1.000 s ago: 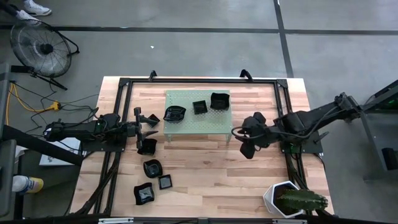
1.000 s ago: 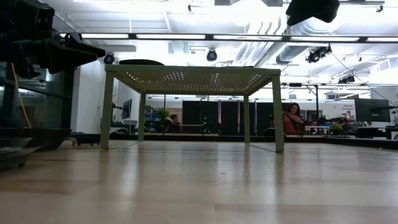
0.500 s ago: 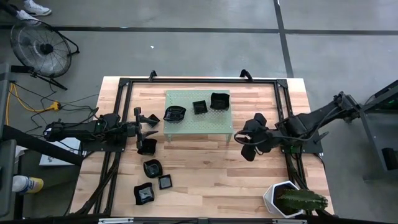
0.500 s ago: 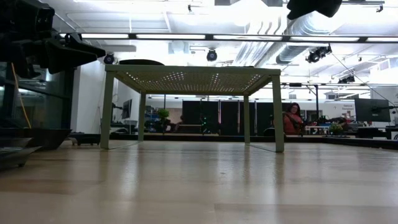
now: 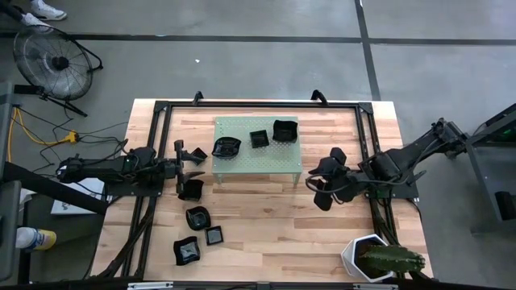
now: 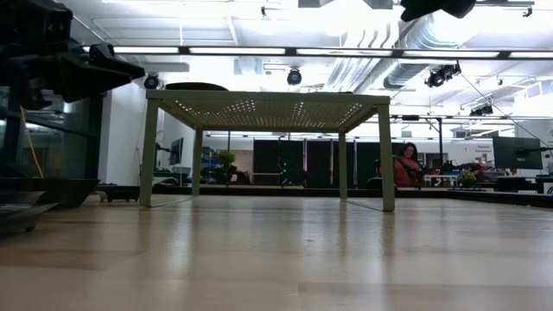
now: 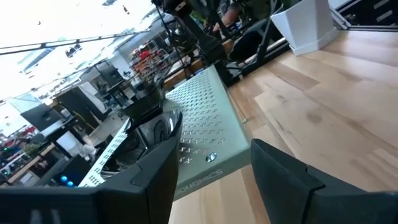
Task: Pick & Place Mini shaped plates
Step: Stack the distorted square plate on top of the other distorted square plates on the shelf
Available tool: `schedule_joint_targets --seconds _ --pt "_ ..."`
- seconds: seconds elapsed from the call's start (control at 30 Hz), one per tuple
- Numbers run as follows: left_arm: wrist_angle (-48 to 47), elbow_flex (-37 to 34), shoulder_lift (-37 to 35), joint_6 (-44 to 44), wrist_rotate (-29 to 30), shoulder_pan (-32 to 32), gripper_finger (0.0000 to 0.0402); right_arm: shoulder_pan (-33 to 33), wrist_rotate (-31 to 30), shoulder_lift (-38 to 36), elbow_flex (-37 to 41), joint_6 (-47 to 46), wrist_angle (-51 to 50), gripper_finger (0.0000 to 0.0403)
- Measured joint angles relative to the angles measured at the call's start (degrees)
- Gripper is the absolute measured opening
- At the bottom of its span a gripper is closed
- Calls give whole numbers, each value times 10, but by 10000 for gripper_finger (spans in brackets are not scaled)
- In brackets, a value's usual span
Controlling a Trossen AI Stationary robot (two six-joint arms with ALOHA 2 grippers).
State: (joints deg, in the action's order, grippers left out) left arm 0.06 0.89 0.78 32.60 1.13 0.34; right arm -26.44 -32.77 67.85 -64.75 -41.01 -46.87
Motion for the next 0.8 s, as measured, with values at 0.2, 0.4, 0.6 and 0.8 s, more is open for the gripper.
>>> schedule_joint_targets --seconds 0.2,0.4,0.6,0.8 --pt "0 0 0 1 0 0 193 0 -7 0 0 -3 0 119" --pt "8 9 0 -35 34 0 193 0 -13 0 0 -1 0 118" --pt "-63 73 -1 -133 97 0 193 0 -13 0 0 -1 0 118" --pt "-183 132 0 -253 127 0 193 0 -13 0 0 -1 0 118"
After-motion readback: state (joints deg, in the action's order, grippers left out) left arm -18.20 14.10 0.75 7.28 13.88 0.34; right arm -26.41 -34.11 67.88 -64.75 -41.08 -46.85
